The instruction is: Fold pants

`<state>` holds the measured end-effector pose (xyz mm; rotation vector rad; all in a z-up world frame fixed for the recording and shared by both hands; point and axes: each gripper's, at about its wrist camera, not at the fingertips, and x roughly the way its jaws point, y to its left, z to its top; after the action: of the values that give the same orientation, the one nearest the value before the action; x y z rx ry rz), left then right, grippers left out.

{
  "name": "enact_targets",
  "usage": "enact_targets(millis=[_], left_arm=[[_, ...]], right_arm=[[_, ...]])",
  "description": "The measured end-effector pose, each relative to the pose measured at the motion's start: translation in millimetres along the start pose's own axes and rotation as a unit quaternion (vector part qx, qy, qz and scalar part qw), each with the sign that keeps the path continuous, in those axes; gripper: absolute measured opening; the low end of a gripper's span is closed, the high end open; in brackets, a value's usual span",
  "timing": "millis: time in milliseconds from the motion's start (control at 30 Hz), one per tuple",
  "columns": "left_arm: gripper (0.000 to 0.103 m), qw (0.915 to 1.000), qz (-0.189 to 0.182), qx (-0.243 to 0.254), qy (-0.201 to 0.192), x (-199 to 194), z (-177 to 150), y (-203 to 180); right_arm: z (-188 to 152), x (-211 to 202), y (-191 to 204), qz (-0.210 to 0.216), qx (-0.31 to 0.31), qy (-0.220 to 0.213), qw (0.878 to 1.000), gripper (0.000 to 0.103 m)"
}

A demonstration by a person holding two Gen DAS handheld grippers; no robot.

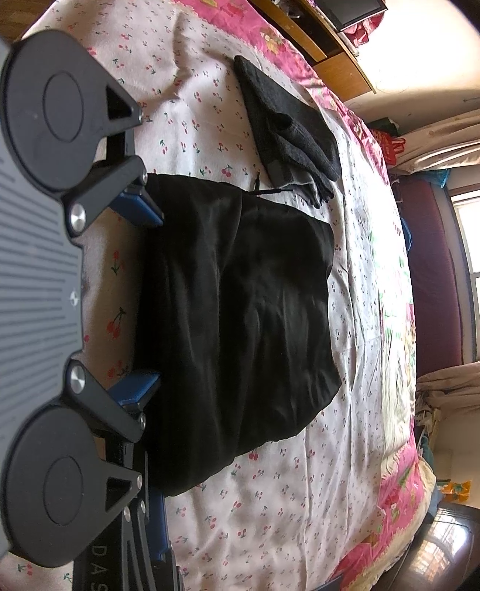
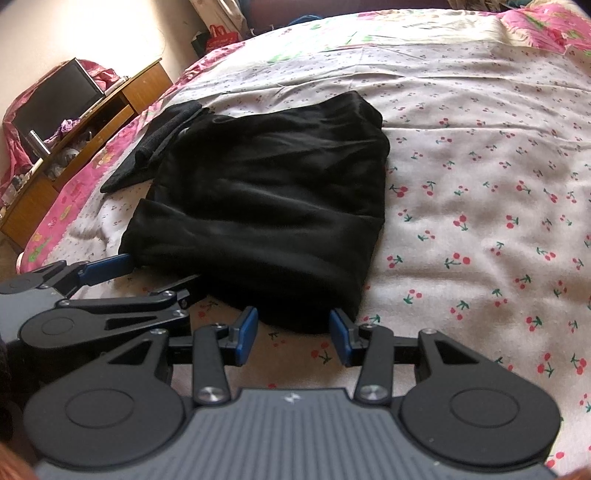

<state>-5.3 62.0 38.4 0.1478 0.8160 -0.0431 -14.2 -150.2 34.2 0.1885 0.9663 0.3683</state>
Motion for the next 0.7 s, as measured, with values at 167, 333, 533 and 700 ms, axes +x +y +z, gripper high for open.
enact_targets(millis=[167, 333, 533, 700], left_arm=[[0.096, 1.0, -0.003, 0.003, 0.003, 0.6, -0.7, -2.7], [0.096, 1.0, -0.002, 0.002, 0.009, 5.2, -0.2, -2.3], [0.097, 0.9999, 0.003, 0.003, 0.01, 6.4, -0.1, -3.3], [0.097, 0.9999, 0.005, 0.004, 0.009, 6.2, 0.1, -4.1]], right_arm=[[-2.2, -0.5, -3.7, 0.001, 0.01, 0.002, 1.0, 0.044], [-1.2, 3.1, -6.3, 0.004, 0.013, 0.007, 1.0, 0.044], [-1.9, 6.9, -7.5, 0.01, 0.017, 0.011, 1.0, 0.044], [-2.0, 5.7, -8.2, 0.012, 0.016, 0.009, 1.0, 0.044]])
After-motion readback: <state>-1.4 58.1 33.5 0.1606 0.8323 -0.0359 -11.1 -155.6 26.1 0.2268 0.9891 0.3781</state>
